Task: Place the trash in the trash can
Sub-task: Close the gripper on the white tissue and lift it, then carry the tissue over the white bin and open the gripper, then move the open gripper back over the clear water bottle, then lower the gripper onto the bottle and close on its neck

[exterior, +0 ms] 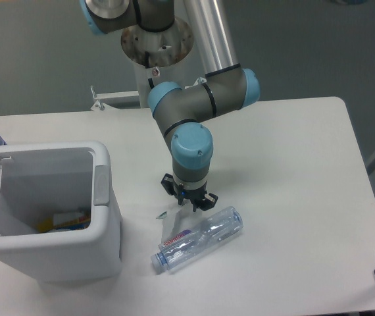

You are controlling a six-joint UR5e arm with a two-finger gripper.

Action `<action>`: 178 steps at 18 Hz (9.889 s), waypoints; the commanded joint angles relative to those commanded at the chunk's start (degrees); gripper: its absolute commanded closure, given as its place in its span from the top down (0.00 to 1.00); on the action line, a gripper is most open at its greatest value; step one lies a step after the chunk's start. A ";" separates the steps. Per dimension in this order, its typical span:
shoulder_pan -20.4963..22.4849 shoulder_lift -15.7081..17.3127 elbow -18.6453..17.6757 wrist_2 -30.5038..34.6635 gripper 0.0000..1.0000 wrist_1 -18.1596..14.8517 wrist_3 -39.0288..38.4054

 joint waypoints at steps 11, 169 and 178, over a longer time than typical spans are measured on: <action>2.46 6.24 -0.53 -0.51 0.00 -7.65 10.81; -2.38 -14.06 22.41 -8.52 0.15 5.36 -1.32; 0.88 -11.61 26.19 -13.08 0.15 5.62 -2.19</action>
